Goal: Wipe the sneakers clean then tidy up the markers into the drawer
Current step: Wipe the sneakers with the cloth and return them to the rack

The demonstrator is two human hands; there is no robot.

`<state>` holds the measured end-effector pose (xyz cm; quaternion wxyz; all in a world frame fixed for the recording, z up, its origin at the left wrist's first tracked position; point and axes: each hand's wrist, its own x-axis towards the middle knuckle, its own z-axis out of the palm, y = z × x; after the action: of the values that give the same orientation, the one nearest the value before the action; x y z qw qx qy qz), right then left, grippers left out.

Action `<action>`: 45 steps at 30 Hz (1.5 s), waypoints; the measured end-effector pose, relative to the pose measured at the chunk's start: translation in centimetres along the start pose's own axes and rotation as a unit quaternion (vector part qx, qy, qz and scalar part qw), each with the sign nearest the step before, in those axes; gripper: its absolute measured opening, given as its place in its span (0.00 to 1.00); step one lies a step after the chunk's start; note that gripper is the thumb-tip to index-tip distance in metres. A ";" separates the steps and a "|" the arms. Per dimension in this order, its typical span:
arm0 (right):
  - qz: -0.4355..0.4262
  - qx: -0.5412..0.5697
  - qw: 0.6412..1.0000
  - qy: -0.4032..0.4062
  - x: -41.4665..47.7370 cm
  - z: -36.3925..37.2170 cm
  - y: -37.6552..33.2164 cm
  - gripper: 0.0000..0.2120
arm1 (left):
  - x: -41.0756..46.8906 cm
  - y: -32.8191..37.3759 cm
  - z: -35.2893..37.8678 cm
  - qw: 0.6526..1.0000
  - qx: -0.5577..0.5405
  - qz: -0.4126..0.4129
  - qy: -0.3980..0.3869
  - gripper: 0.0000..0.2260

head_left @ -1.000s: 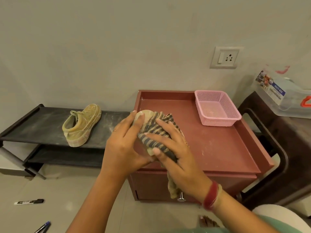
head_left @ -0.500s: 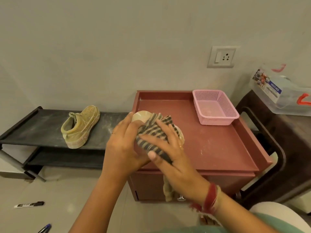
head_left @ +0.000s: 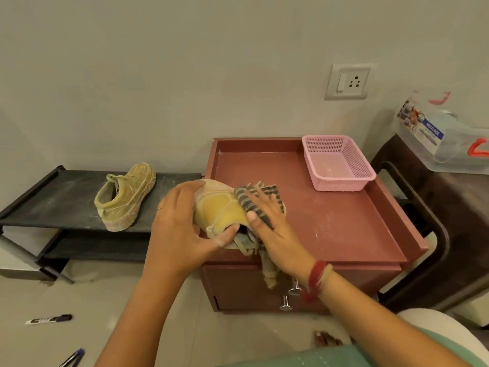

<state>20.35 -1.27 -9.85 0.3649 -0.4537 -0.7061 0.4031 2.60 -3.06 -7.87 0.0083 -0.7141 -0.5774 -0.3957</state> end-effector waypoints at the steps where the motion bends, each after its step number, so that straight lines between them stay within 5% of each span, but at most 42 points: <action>1: -0.035 -0.005 0.999 -0.013 -0.5 0.7 0.2 0.20 | -0.1 -0.2 -0.1 1.000 -0.002 -0.006 -0.011 0.34; 3: -0.093 -0.025 0.994 -0.050 -1.0 1.5 0.2 0.20 | -0.3 -0.6 -0.4 0.999 -0.004 -0.022 -0.030 0.33; 7: -0.003 -0.046 0.999 0.003 0.6 1.0 0.4 0.23 | -0.6 -0.8 -0.5 0.999 0.004 -0.043 -0.028 0.34; 11: -0.082 -0.045 0.995 -0.043 -0.9 1.8 0.4 0.21 | -0.5 -0.9 -0.4 0.999 -0.006 -0.025 -0.039 0.34; 15: -0.018 -0.051 0.998 -0.019 -0.2 1.3 0.5 0.22 | -0.7 -1.1 -0.6 0.999 0.005 -0.039 -0.036 0.35; 19: -0.085 -0.063 0.993 -0.061 -0.9 1.8 0.9 0.23 | -0.7 -1.2 -0.5 0.999 0.001 -0.031 -0.040 0.33; 22: -0.004 -0.058 0.998 -0.027 0.4 0.7 1.0 0.23 | -0.6 -1.2 -0.6 0.998 0.000 -0.053 -0.033 0.34; 27: -0.085 -0.100 0.989 -0.070 -1.2 1.5 1.3 0.22 | -0.9 -1.4 -0.5 0.998 0.009 -0.043 -0.055 0.33; 31: 0.014 -0.144 0.989 -0.026 0.7 -0.4 3.3 0.26 | -0.9 -1.5 -0.4 0.997 0.012 -0.070 -0.043 0.36; 37: 0.017 0.006 0.987 0.162 0.7 -0.3 2.2 0.22 | -1.1 -1.7 -0.5 0.996 0.064 -0.062 -0.028 0.36; 41: 0.019 -0.005 0.997 0.072 1.1 1.6 3.1 0.23 | -1.5 -2.8 -0.5 0.991 0.064 -0.084 -0.078 0.37; 45: -0.065 -0.062 0.996 -0.015 0.0 4.0 2.6 0.23 | -1.6 -3.0 -0.2 0.991 0.051 -0.089 -0.090 0.35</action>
<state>17.73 -1.53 -13.81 0.3510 -0.4226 -0.7629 0.3409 0.01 -3.46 -9.96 -0.0427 -0.6913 -0.6564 -0.2989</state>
